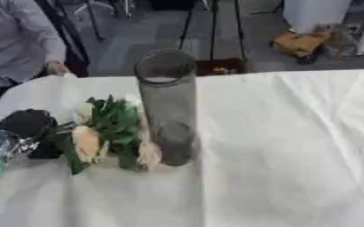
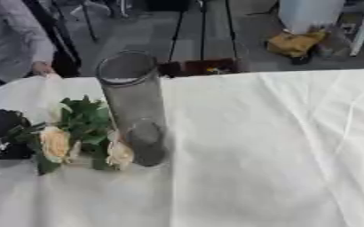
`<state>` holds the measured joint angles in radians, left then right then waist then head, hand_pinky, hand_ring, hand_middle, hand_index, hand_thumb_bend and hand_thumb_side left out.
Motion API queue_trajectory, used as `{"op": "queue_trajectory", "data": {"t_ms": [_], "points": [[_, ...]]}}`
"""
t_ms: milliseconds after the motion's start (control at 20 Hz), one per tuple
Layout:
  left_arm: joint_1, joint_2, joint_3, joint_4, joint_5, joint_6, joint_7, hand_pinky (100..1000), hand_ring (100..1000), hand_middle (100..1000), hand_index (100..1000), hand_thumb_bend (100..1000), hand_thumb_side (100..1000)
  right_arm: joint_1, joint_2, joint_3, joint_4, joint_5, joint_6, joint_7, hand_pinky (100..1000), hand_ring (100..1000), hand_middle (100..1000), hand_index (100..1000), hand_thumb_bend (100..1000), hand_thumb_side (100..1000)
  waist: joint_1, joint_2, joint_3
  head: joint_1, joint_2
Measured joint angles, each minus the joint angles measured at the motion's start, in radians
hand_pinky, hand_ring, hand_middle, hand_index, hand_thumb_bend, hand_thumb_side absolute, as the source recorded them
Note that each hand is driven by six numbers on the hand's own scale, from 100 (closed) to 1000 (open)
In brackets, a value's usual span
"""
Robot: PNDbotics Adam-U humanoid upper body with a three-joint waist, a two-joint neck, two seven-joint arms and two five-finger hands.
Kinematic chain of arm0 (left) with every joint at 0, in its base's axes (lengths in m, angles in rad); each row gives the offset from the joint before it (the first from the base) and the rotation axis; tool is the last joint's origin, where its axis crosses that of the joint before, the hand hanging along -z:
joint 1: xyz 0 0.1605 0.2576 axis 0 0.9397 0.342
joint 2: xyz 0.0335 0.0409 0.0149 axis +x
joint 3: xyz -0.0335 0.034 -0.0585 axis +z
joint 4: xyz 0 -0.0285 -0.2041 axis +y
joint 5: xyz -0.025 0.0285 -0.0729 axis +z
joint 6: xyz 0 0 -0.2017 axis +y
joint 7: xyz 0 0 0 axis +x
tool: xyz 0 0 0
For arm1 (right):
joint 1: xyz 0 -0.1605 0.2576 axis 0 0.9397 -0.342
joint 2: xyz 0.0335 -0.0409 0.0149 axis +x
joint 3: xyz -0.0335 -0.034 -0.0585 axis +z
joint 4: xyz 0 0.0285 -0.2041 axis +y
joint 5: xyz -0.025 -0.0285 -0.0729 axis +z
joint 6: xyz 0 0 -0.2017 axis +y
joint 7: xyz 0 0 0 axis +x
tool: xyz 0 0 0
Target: Arrange flowers into the vase.
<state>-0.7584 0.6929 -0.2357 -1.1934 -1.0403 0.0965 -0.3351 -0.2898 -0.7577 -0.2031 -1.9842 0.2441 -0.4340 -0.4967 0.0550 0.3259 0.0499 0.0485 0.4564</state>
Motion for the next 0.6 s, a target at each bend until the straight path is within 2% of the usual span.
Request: {"op": "queue_trajectory", "data": {"t_ms": [300,350,400,450,500,550,600], "points": [[0.003,0.013,0.000,-0.031,0.084,0.022,-0.028,100,100,100,183,100,806,0.001,0.005,0.000,0.000,0.000,-0.001,-0.002,891,1000,832,897,100,1000,-0.002,0.000,0.000,0.009,0.000],[0.003,0.014,0.000,-0.035,0.090,0.025,-0.033,100,100,123,202,100,813,0.001,0.005,0.000,0.000,0.000,-0.001,-0.002,891,1000,832,897,100,1000,-0.002,-0.001,0.000,0.011,0.000],[0.003,0.017,0.000,-0.037,0.092,0.026,-0.038,100,100,204,273,100,817,0.001,0.005,0.000,0.000,0.000,0.000,-0.002,891,1000,832,897,100,1000,-0.002,-0.002,0.000,0.011,0.000],[0.004,0.019,0.000,-0.041,0.092,0.026,-0.044,100,105,222,290,100,816,0.001,0.005,0.000,0.000,0.000,0.000,-0.003,891,1000,832,897,100,1000,-0.002,-0.003,0.000,0.011,0.000],[0.004,0.020,0.000,-0.044,0.090,0.026,-0.051,100,126,238,300,100,820,0.001,0.005,0.000,0.000,0.000,0.000,-0.003,891,1000,832,897,100,1000,-0.002,-0.004,0.001,0.011,0.000],[0.005,0.020,0.000,-0.048,0.088,0.025,-0.057,100,206,315,341,100,837,0.001,0.005,0.000,0.000,0.000,0.001,-0.004,891,1000,832,897,100,1000,-0.002,-0.005,0.001,0.011,0.000],[0.006,0.021,0.000,-0.050,0.085,0.023,-0.064,100,218,324,352,100,835,0.001,0.005,0.000,0.000,0.000,0.001,-0.005,891,1000,832,897,100,1000,-0.002,-0.005,0.001,0.011,0.000]]}}
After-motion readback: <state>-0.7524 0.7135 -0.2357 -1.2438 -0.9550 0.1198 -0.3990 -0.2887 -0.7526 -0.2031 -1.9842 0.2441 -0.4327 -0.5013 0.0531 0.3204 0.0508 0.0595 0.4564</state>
